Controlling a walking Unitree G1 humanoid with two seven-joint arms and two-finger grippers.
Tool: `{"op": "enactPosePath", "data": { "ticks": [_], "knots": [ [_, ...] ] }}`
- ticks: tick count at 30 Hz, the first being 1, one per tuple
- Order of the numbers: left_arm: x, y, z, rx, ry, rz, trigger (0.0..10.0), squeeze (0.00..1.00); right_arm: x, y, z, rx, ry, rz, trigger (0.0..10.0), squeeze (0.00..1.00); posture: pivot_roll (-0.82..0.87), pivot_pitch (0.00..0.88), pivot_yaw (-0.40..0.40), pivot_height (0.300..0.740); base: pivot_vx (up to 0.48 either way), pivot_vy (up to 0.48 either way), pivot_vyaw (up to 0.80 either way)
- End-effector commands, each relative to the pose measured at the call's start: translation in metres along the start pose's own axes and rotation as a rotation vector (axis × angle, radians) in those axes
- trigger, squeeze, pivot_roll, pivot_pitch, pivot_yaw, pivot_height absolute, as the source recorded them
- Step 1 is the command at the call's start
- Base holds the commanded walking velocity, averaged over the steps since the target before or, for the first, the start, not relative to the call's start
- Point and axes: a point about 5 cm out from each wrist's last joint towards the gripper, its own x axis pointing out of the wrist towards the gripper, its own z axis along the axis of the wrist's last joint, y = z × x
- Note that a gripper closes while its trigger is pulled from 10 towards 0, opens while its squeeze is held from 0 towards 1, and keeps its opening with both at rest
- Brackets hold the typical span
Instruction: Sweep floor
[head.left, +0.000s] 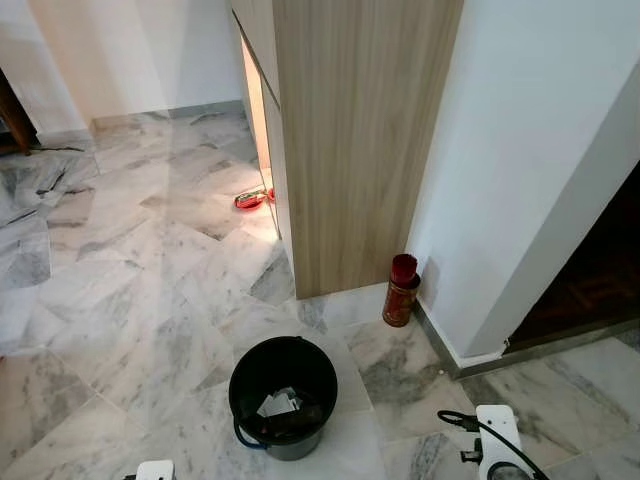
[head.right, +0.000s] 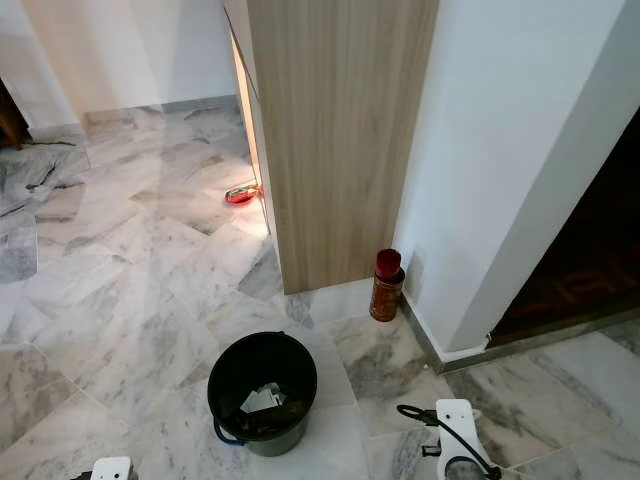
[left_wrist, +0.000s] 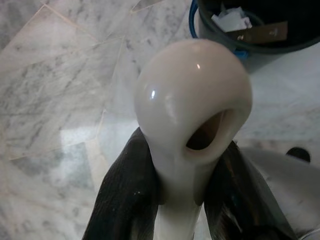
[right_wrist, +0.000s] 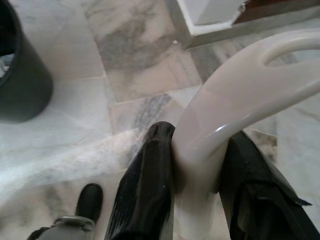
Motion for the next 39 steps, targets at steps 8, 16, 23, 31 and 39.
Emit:
{"op": "enactPosePath", "data": {
  "ticks": [8, 16, 23, 31, 39],
  "knots": [
    [-0.004, 0.005, -0.007, 0.023, 0.012, 0.011, 10.0, 0.00, 0.000, 0.009, 0.001, 0.040, 0.010, 0.011, 10.0, 0.00, -0.02, 0.000, 0.002, 0.740, 0.000, 0.000, 0.00],
    [-0.001, 0.005, -0.001, 0.041, -0.001, -0.001, 10.0, 0.00, -0.002, 0.014, -0.008, 0.028, 0.041, 0.025, 10.0, 0.00, -0.02, 0.000, 0.020, 0.740, 0.000, 0.000, -0.75],
    [0.001, 0.006, 0.006, 0.043, -0.020, -0.001, 10.0, 0.00, -0.004, 0.011, -0.019, 0.021, 0.072, 0.031, 10.0, 0.00, -0.01, 0.000, 0.021, 0.740, 0.000, 0.000, -0.74],
    [0.000, 0.003, 0.003, 0.020, -0.025, 0.004, 10.0, 0.00, -0.007, 0.011, -0.031, 0.015, 0.096, 0.032, 10.0, 0.00, 0.00, 0.000, 0.016, 0.740, 0.000, 0.000, -0.73],
    [-0.001, 0.004, 0.000, 0.039, -0.006, 0.006, 10.0, 0.00, -0.007, 0.005, -0.033, 0.009, 0.103, 0.026, 10.0, 0.00, -0.01, 0.000, 0.017, 0.740, 0.000, 0.000, -0.73]
  ]
}}
